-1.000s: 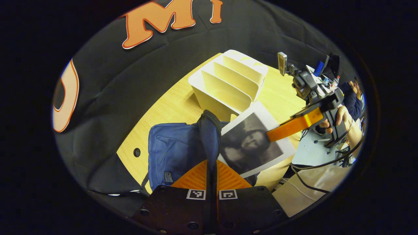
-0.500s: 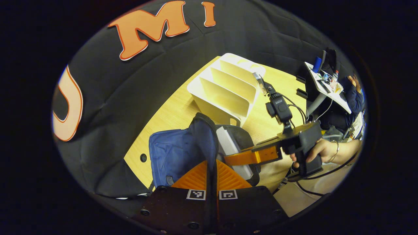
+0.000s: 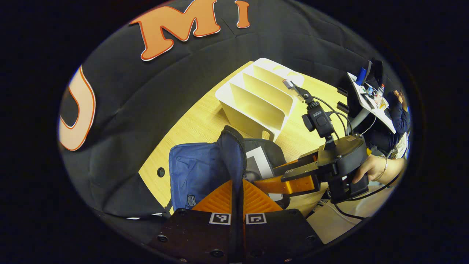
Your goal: Open the schoolbag, grab two books from the bookshelf and put them into the schoolbag.
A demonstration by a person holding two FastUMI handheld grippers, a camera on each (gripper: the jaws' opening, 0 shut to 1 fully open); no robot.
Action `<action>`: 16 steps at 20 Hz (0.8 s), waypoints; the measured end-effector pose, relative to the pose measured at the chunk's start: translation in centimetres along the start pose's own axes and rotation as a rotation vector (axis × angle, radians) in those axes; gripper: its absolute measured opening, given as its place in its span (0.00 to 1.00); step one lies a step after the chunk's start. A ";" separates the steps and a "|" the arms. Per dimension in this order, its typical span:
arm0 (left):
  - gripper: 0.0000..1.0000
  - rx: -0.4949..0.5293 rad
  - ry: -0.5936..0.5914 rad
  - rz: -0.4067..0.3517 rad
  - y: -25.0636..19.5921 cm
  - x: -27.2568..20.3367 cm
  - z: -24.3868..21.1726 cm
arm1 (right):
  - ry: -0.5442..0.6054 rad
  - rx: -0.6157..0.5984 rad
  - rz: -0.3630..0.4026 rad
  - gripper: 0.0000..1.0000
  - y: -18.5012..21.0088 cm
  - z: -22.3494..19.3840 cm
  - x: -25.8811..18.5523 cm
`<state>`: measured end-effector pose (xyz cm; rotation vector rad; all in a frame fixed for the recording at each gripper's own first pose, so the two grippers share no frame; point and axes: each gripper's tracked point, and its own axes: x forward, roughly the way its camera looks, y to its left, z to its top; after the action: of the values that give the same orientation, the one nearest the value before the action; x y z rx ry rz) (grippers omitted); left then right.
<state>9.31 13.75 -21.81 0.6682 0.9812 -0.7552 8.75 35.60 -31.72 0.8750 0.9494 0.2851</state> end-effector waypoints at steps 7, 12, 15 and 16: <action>0.01 -0.048 0.015 -0.035 -0.6 1.4 -0.7 | -0.032 0.038 0.032 0.97 -0.2 1.7 -4.8; 0.34 -0.099 0.043 -0.084 -2.7 2.4 -1.2 | -0.057 0.046 0.027 0.97 -2.1 3.9 -7.6; 0.83 -0.126 0.069 -0.036 -3.7 3.8 -1.5 | -0.031 0.023 0.020 0.97 -3.9 4.9 -9.0; 1.00 -0.151 0.080 -0.028 -4.4 4.0 -1.5 | -0.017 0.014 0.017 0.97 -4.5 5.2 -9.6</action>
<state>6.43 11.38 -26.72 0.5582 1.1109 -0.6756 6.75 24.57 -28.04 0.8971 0.9290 0.2855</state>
